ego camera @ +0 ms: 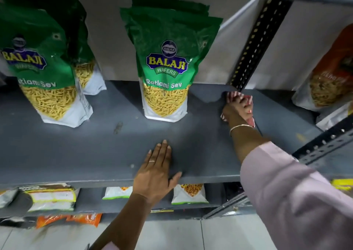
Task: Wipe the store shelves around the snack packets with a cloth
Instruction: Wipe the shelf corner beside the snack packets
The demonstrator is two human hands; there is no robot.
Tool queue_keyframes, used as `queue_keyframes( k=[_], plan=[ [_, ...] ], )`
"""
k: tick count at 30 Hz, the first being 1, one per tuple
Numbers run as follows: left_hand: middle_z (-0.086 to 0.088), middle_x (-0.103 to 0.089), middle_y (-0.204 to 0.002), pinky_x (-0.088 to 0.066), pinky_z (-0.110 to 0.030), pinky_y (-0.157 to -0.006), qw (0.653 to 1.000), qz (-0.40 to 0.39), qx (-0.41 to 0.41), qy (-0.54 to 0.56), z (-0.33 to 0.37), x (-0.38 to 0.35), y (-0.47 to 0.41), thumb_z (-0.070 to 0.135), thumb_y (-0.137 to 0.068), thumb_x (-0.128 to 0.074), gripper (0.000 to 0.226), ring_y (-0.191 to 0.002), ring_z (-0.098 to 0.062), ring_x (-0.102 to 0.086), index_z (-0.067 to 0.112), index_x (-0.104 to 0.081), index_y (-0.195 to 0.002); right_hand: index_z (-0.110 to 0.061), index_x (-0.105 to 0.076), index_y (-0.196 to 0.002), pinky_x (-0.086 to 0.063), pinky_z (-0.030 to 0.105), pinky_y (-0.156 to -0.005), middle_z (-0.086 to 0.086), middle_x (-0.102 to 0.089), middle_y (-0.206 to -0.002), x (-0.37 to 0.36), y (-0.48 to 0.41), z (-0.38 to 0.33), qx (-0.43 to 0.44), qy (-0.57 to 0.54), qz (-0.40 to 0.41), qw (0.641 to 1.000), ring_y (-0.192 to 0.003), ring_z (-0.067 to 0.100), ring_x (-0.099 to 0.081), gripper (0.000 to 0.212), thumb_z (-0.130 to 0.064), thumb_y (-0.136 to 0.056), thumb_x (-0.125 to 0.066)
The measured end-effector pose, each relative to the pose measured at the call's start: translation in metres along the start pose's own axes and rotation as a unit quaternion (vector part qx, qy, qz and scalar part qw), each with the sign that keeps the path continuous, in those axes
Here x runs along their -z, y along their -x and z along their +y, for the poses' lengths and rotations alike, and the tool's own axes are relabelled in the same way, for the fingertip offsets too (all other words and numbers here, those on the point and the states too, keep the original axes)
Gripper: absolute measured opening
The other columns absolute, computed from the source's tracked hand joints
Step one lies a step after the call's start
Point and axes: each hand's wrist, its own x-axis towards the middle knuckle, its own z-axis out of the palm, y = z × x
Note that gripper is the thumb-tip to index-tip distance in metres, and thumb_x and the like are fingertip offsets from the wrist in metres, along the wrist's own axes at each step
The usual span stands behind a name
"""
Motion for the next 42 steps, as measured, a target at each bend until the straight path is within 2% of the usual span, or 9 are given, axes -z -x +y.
queue_keyframes(
  k=[13,16,20,23,25,27,32,37,42],
  plan=[
    [-0.021,-0.045,-0.139,-0.031,-0.043,-0.107,1.000,0.005,0.018,-0.024,0.000,-0.004,-0.002,0.052,-0.086,-0.020,0.078,-0.128,-0.033,-0.044,-0.005,-0.049,-0.130,-0.022,-0.032,-0.146,-0.040,0.044,-0.100,0.008,-0.031,-0.154,-0.011,0.179,0.068,0.139,0.066,0.058,0.986,-0.132,0.034,-0.033,0.062,0.000,-0.089,-0.046],
    [-0.021,-0.046,-0.138,-0.033,-0.043,-0.107,0.999,0.007,0.022,-0.032,-0.006,-0.008,0.001,0.053,-0.086,-0.020,0.078,-0.127,-0.032,-0.045,-0.004,-0.049,-0.130,-0.030,-0.058,-0.126,-0.049,0.019,-0.095,-0.005,-0.058,-0.129,-0.012,0.161,0.080,0.253,-0.134,-0.036,0.957,-0.113,0.018,-0.053,0.044,-0.009,-0.089,-0.044],
    [-0.022,-0.049,-0.136,-0.034,-0.044,-0.105,1.000,0.021,0.020,-0.010,-0.001,0.001,-0.006,0.051,-0.085,-0.023,0.076,-0.125,-0.034,-0.048,-0.005,-0.052,-0.127,-0.009,-0.045,-0.138,-0.055,0.016,-0.089,0.008,-0.061,-0.131,0.042,0.120,0.093,0.087,-0.375,-0.029,0.923,-0.094,-0.006,-0.069,0.044,-0.007,-0.094,-0.037],
    [-0.021,-0.044,-0.140,-0.029,-0.043,-0.108,1.000,0.025,0.009,-0.011,0.005,0.012,-0.009,0.053,-0.085,-0.019,0.079,-0.130,-0.033,-0.042,-0.004,-0.048,-0.131,-0.002,-0.042,-0.140,-0.041,-0.006,-0.052,0.010,-0.047,-0.144,0.059,0.136,0.090,0.093,-0.244,-0.057,0.964,-0.108,0.003,-0.063,0.040,-0.004,-0.100,-0.037],
    [-0.021,-0.045,-0.140,-0.030,-0.043,-0.108,0.999,0.029,0.013,-0.014,0.003,0.013,-0.011,0.053,-0.086,-0.019,0.078,-0.129,-0.032,-0.043,-0.004,-0.048,-0.131,-0.014,-0.054,-0.133,-0.037,-0.001,-0.084,0.007,-0.053,-0.139,0.056,0.152,0.084,0.205,-0.103,-0.067,0.971,-0.121,0.017,-0.054,0.042,-0.001,-0.094,-0.049],
    [-0.022,-0.047,-0.137,-0.034,-0.043,-0.106,0.999,0.023,0.013,-0.024,0.002,0.011,-0.009,0.052,-0.087,-0.021,0.076,-0.126,-0.033,-0.046,-0.005,-0.050,-0.129,-0.016,-0.060,-0.128,-0.031,0.024,-0.112,0.003,-0.057,-0.138,0.048,0.166,0.087,0.317,-0.017,-0.150,0.936,-0.126,0.018,-0.053,0.045,0.004,-0.087,-0.058],
    [-0.021,-0.051,-0.134,-0.036,-0.043,-0.104,1.000,-0.012,0.003,-0.025,0.006,-0.003,0.006,0.052,-0.085,-0.023,0.076,-0.123,-0.032,-0.050,-0.005,-0.053,-0.126,-0.024,-0.062,-0.125,-0.051,0.030,-0.086,-0.003,-0.069,-0.108,0.097,0.169,0.100,0.327,0.111,-0.440,0.829,-0.089,0.017,-0.066,0.052,0.006,-0.082,-0.061],
    [-0.016,-0.034,-0.148,-0.020,-0.037,-0.113,1.000,0.011,0.004,-0.028,0.007,0.004,0.003,0.056,-0.085,-0.014,0.081,-0.136,-0.027,-0.032,0.001,-0.038,-0.139,-0.001,-0.052,-0.133,-0.042,0.012,-0.098,0.015,-0.060,-0.130,0.095,0.147,0.071,0.197,-0.211,-0.262,0.921,-0.116,0.024,-0.059,0.048,0.017,-0.089,-0.043],
    [-0.019,-0.036,-0.146,-0.021,-0.039,-0.112,1.000,0.022,0.009,-0.018,0.006,0.001,0.004,0.056,-0.083,-0.013,0.083,-0.135,-0.030,-0.035,-0.002,-0.040,-0.137,-0.020,-0.050,-0.135,-0.048,0.021,-0.094,0.009,-0.051,-0.137,0.017,0.151,0.079,0.229,0.039,-0.104,0.967,-0.110,0.022,-0.062,0.052,-0.002,-0.086,-0.052]
  ],
)
